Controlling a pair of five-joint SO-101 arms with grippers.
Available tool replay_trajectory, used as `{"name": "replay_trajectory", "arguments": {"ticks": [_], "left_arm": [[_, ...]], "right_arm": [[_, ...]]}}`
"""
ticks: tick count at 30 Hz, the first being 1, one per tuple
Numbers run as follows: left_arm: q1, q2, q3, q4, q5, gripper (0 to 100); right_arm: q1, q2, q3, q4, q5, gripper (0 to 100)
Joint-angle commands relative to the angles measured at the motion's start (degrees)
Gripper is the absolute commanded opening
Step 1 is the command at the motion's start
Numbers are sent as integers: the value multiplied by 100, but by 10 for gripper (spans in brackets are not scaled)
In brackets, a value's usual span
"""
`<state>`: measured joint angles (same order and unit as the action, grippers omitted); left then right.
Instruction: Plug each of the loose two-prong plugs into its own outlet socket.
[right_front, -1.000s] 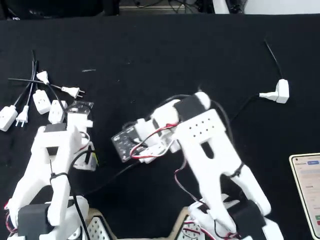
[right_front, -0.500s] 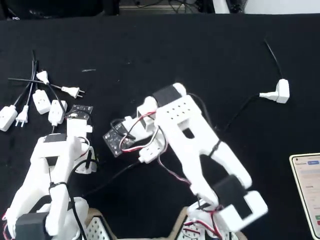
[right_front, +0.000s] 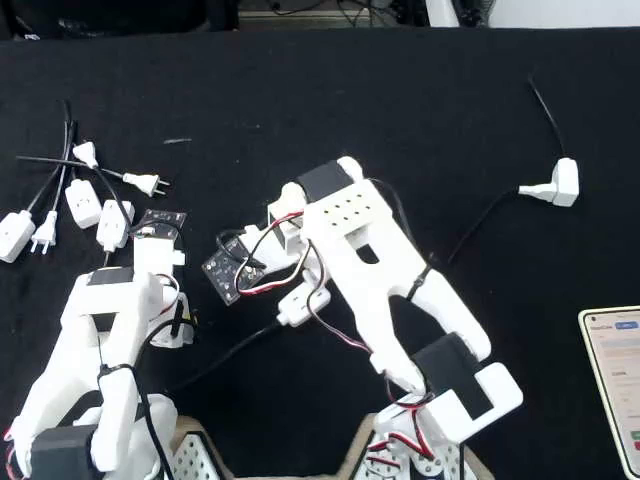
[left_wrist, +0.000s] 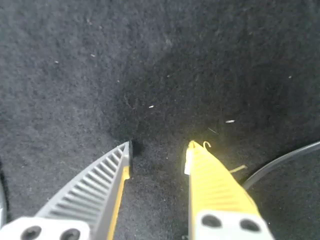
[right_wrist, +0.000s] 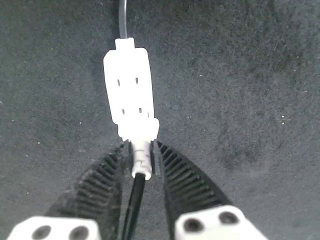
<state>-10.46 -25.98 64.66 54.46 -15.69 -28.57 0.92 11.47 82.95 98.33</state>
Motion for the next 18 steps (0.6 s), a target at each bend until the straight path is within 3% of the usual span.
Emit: {"name": "replay_trajectory", "arguments": {"ticks": [1,18], "left_arm": [[22,0,84,-202,9,184],[22,0,84,-202,0,184]], "right_arm": [[246,-40,-321,185,141,10],[211,13,-286,149,167,10]]}}
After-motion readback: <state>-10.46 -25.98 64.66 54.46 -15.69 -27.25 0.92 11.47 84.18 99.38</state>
